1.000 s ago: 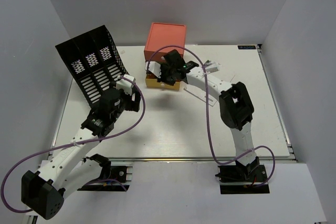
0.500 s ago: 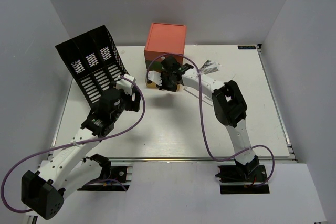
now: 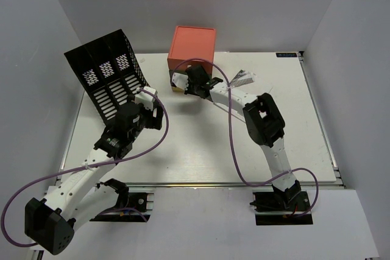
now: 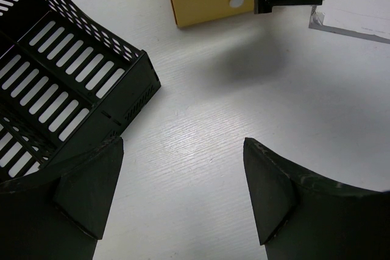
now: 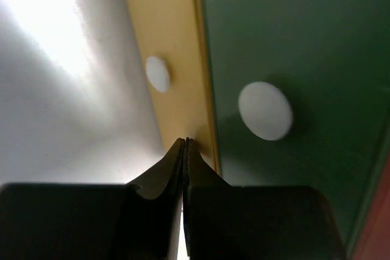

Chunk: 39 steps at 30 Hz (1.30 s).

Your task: Organize the desk

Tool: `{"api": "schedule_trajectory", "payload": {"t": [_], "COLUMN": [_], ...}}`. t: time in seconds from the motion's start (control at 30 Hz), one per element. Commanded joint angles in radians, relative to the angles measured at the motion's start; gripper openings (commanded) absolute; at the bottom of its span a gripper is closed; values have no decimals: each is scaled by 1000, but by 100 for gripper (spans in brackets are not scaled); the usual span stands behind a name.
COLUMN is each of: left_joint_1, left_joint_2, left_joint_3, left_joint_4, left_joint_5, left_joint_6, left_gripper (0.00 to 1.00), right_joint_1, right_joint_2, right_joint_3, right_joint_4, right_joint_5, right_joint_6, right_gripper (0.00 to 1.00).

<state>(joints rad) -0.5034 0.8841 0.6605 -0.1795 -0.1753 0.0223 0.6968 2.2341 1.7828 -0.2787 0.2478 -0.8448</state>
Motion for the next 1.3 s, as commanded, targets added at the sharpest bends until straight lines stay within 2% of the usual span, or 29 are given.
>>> {"api": "schedule_trajectory", "payload": {"t": [0.0, 0.2, 0.27, 0.3, 0.33, 0.37, 0.43, 0.5, 0.6, 0.63, 0.67, 0.73, 0.8, 0.83, 0.93, 1.13, 1.2, 1.27], "left_joint_1": [-3, -3, -3, -3, -3, -3, -3, -3, -3, -3, -3, -3, -3, -3, -3, -3, -3, -3], "left_joint_2": [-8, -10, -10, -14, -14, -17, -23, -25, -33, -34, -37, -43, -46, -50, -54, -56, -53, -47], "left_joint_3": [-9, -9, -9, -9, -9, -9, -9, -9, -7, -7, -7, -7, -7, -7, -7, -10, -7, -6], "left_joint_4": [9, 11, 11, 11, 9, 12, 12, 12, 14, 15, 14, 14, 15, 12, 15, 21, 20, 17], "left_joint_5": [-4, -4, -7, -6, -7, -3, 2, 8, 13, 13, 17, 16, 17, 17, 19, 48, 57, 69], "left_joint_6": [5, 5, 5, 5, 4, 4, 4, 4, 2, 1, 2, 1, 1, 1, 1, 1, 1, 1], "left_gripper": [89, 89, 89, 89, 89, 89, 89, 89, 89, 89, 89, 89, 89, 89, 89, 89, 89, 89], "right_joint_1": [0, 4, 4, 6, 6, 0, -11, -32, -75, -86, -94, -124, -151, -173, -235, -348, -410, -466], "right_joint_2": [7, -42, -79, -132, -167, -248, -336, -462, -599, -625, -658, -689, -696, -697, -688, -671, -642, -587], "right_joint_3": [-20, -78, -109, -120, -141, -161, -225, -333, -474, -505, -566, -614, -661, -669, -654, -622, -597, -550], "right_joint_4": [141, 151, 90, -1, -52, -97, -128, -117, -73, -53, -47, -24, 4, 19, 16, 56, 50, 42], "right_joint_5": [96, 74, -28, -83, -286, -362, -530, -591, -642, -631, -619, -570, -469, -420, -370, -420, -426, -442], "right_joint_6": [-20, -11, 18, 35, 44, 55, 119, 185, 277, 294, 305, 344, 404, 503, 631, 757, 802, 835], "right_gripper": [0, 0, 0, 0, 0, 0, 0, 2, 42, 64, 72, 83, 85, 89, 84, 58, 53, 55]}}
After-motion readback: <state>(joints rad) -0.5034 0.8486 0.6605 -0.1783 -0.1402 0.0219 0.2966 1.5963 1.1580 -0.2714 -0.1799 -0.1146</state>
